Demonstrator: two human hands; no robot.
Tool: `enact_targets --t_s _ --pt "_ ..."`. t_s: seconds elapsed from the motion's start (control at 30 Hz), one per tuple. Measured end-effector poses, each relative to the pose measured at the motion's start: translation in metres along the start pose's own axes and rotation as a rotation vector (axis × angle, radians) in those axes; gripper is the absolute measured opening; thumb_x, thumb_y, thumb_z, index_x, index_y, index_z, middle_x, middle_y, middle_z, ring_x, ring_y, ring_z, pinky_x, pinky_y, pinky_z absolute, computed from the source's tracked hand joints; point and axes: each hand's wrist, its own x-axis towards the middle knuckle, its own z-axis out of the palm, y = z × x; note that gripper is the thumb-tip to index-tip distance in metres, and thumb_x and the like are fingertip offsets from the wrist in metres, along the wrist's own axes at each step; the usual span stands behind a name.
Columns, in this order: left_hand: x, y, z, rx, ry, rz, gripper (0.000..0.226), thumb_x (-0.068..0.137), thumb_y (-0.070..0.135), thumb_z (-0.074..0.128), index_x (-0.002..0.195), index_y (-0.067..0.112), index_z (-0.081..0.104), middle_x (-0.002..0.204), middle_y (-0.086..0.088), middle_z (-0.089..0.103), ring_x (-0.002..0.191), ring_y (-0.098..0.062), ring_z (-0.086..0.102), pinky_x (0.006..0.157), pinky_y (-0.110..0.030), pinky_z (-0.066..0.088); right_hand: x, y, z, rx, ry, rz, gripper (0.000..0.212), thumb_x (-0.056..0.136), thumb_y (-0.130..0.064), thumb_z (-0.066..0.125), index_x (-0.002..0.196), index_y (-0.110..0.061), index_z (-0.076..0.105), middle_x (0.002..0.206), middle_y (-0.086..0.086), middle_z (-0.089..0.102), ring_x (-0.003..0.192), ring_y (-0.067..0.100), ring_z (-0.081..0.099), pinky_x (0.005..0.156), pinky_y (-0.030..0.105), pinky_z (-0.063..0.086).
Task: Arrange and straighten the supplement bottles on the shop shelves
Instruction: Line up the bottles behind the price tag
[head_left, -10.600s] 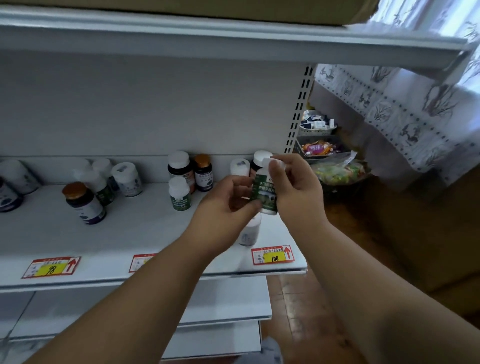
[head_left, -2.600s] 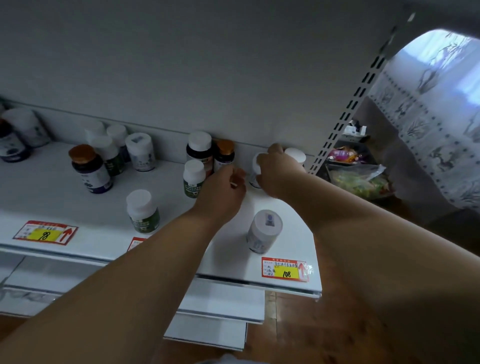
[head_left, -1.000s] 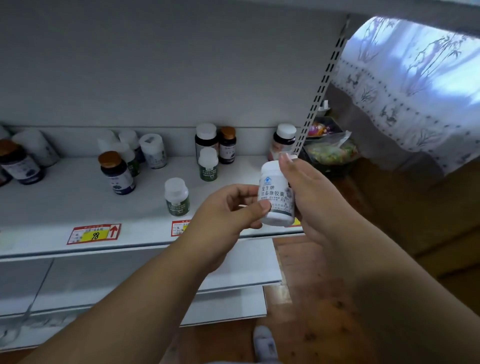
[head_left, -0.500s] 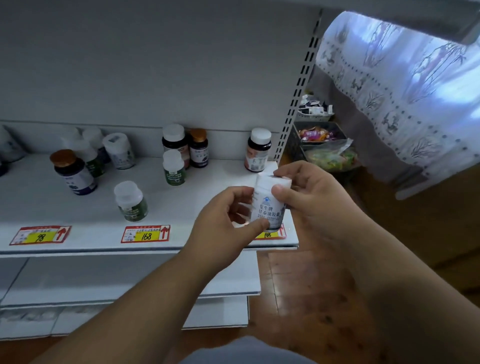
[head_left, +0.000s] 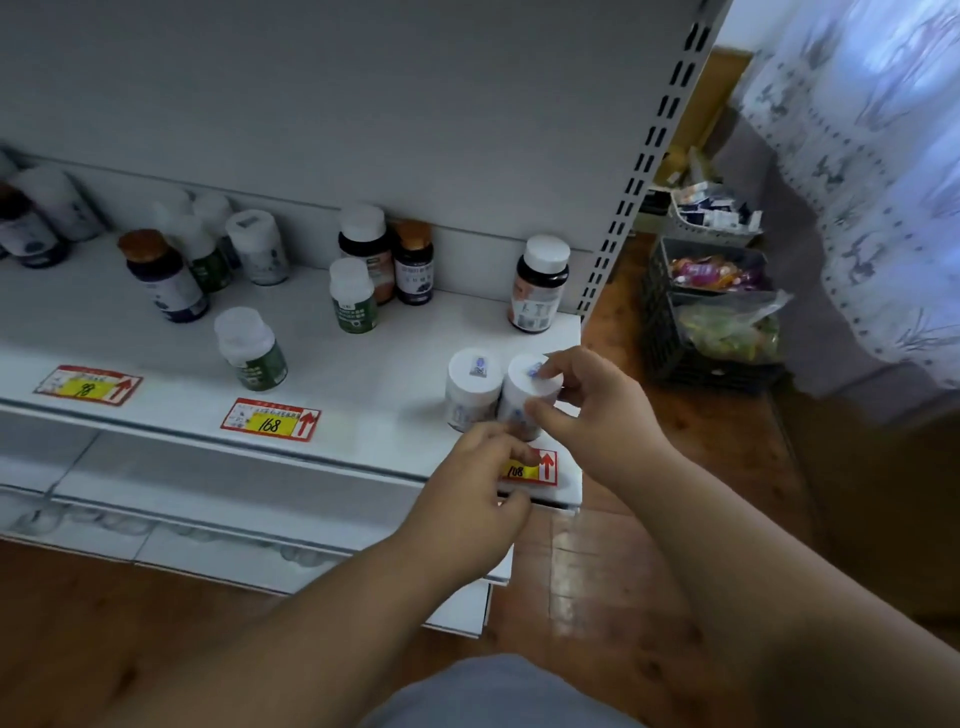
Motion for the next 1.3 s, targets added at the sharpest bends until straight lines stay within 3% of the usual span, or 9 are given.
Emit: enact_targets --t_s 0.33,0.43,0.53,0.6,0.7,0.8,0.93,1.03,1.3 --pt "0.003 0.005 0.004 0.054 0.070 0.014 0.024 0.084 0.013 0.057 0.089 0.036 0.056 0.112 0.022 0.049 0.102 0.010 0.047 0.077 0.002 0.034 -0.001 0.007 0.002 -0.040 -0.032 -0.083 0.028 0.080 -0.040 0.070 0.099 -0.041 0.050 0.110 -0.021 0.054 0.098 0.006 0.058 0.085 0.035 0.054" --pt "0.014 0.020 -0.013 0.039 0.214 0.062 0.022 0.082 0.010 0.057 0.089 0.032 0.058 0.098 0.017 0.054 0.093 0.003 0.052 0.072 -0.005 0.042 0.002 0.000 -0.003 -0.011 0.017 -0.060 0.025 0.087 -0.051 0.056 0.109 -0.044 0.048 0.118 -0.021 0.050 0.105 0.007 0.054 0.088 0.032 0.051" --pt "0.036 0.041 -0.041 0.075 0.346 0.141 0.019 0.082 0.013 0.058 0.088 0.031 0.057 0.089 0.016 0.055 0.089 0.004 0.051 0.070 -0.002 0.038 0.021 -0.013 -0.012 -0.029 0.100 -0.078 0.016 0.093 -0.035 0.056 0.109 -0.037 0.051 0.112 -0.015 0.053 0.102 0.006 0.054 0.088 0.030 0.051" --pt "0.051 0.050 -0.055 0.107 0.364 0.160 0.021 0.084 0.012 0.060 0.090 0.033 0.056 0.089 0.015 0.056 0.087 0.002 0.052 0.067 -0.002 0.038 0.037 -0.023 -0.016 -0.028 0.135 -0.038 0.013 0.095 -0.031 0.056 0.107 -0.033 0.054 0.109 -0.010 0.055 0.098 0.007 0.057 0.082 0.026 0.051" --pt "0.073 0.051 -0.067 0.070 0.338 0.091 0.019 0.088 0.015 0.058 0.089 0.034 0.056 0.092 0.014 0.058 0.078 -0.003 0.056 0.068 -0.017 0.048 0.060 -0.030 -0.013 -0.020 0.167 0.018 0.014 0.095 -0.030 0.056 0.109 -0.031 0.057 0.109 -0.009 0.057 0.092 0.003 0.058 0.069 0.014 0.042" --pt "0.094 0.045 -0.070 0.097 0.286 0.034 0.018 0.090 0.017 0.056 0.093 0.035 0.055 0.095 0.014 0.058 0.078 -0.003 0.056 0.065 -0.022 0.050 0.079 -0.030 -0.009 -0.083 0.182 0.036 0.029 0.095 -0.030 0.056 0.123 -0.024 0.057 0.120 -0.003 0.055 0.101 0.012 0.057 0.078 0.020 0.042" --pt "0.108 0.035 -0.069 0.143 0.275 0.092 0.019 0.088 0.014 0.055 0.095 0.031 0.057 0.094 0.012 0.058 0.078 0.000 0.053 0.062 -0.012 0.038 0.105 -0.024 -0.002 -0.180 0.196 0.097 0.042 0.092 -0.028 0.060 0.132 -0.025 0.050 0.130 0.003 0.047 0.100 0.015 0.052 0.081 0.024 0.041" --pt "0.116 0.027 -0.069 0.133 0.279 0.112 0.019 0.086 0.013 0.054 0.094 0.031 0.058 0.092 0.013 0.058 0.077 0.000 0.054 0.055 -0.007 0.037 0.123 -0.020 0.003 -0.182 0.209 0.172 0.047 0.090 -0.027 0.061 0.135 -0.028 0.045 0.131 0.006 0.047 0.106 0.025 0.054 0.089 0.038 0.052" --pt "0.127 0.010 -0.070 0.021 0.325 0.119 0.019 0.084 0.012 0.057 0.093 0.029 0.060 0.091 0.014 0.062 0.083 -0.001 0.058 0.069 -0.015 0.044 0.149 -0.008 0.015 -0.243 0.225 0.206 0.033 0.085 -0.030 0.067 0.105 -0.027 0.041 0.110 0.006 0.058 0.089 0.027 0.060 0.076 0.045 0.056"
